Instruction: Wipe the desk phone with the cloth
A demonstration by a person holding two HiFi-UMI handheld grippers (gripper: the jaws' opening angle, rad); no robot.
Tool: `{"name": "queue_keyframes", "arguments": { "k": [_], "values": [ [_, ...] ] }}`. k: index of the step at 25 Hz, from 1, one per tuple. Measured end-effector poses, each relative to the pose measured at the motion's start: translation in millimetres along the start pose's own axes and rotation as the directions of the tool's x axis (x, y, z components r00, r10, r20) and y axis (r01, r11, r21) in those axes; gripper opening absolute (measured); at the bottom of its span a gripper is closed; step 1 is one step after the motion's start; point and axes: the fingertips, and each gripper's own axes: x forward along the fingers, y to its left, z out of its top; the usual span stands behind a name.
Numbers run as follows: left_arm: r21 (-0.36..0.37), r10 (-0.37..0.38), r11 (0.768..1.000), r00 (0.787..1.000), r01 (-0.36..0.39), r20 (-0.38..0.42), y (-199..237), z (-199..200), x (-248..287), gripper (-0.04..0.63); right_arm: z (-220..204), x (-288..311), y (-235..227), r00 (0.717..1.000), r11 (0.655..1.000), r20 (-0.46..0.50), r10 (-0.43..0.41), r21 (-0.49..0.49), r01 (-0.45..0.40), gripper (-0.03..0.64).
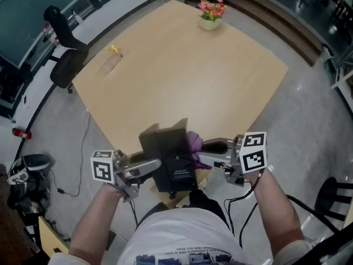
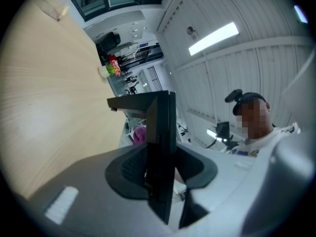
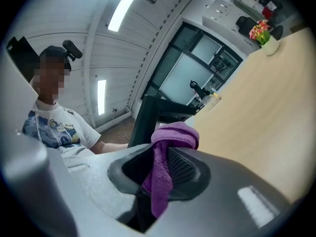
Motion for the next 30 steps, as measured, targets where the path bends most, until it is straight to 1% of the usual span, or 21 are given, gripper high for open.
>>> {"name": "queue_keyframes", "arguments": {
  "k": [9, 11, 14, 16, 19, 21, 24, 27, 30],
  "values": [
    [-0.003, -0.01, 1.0, 1.0, 0.01, 0.016, -4, 3, 3, 0.17, -52, -12, 14, 0.992, 0.999, -0.122, 0.039, 0.011, -0.038, 0.091],
    [-0.003, -0.012, 1.0, 1.0, 0.012, 0.013, -5, 3, 2, 0.17, -49, -13, 6, 0.994, 1.0, -0.105, 0.015, 0.01, -0.014, 0.091],
    [-0.001, -0.019, 1.0, 1.0, 0.019, 0.008, -6, 1, 2, 0.17, -26, -12, -7, 0.999, 0.999, -0.025, -0.026, 0.019, 0.027, 0.091],
    [-0.002, -0.022, 1.0, 1.0, 0.022, 0.004, -8, -1, 4, 0.17, -10, -8, -14, 0.999, 0.999, 0.019, -0.038, 0.02, 0.038, 0.091],
    [-0.003, -0.025, 1.0, 1.0, 0.025, 0.0, -10, -4, 8, 0.17, 8, 1, -23, 0.998, 0.999, 0.058, -0.038, 0.028, 0.037, 0.091],
    [-0.004, -0.03, 1.0, 1.0, 0.03, 0.0, -12, -7, 11, 0.17, 16, 7, -23, 0.997, 0.999, 0.078, -0.022, 0.037, 0.019, 0.091],
    [-0.003, -0.031, 1.0, 1.0, 0.031, 0.003, -15, -8, 12, 0.17, 22, 18, -15, 0.995, 0.999, 0.093, 0.028, 0.044, -0.032, 0.091],
    [-0.001, -0.027, 1.0, 1.0, 0.027, 0.011, -15, -8, 10, 0.17, 15, 26, -4, 0.995, 0.996, 0.062, 0.077, 0.038, -0.08, 0.091],
    [-0.001, -0.029, 1.0, 0.999, 0.029, 0.023, -14, -6, 5, 0.17, 1, 29, 2, 0.994, 0.993, 0.02, 0.107, 0.039, -0.108, 0.091]
  ]
}}
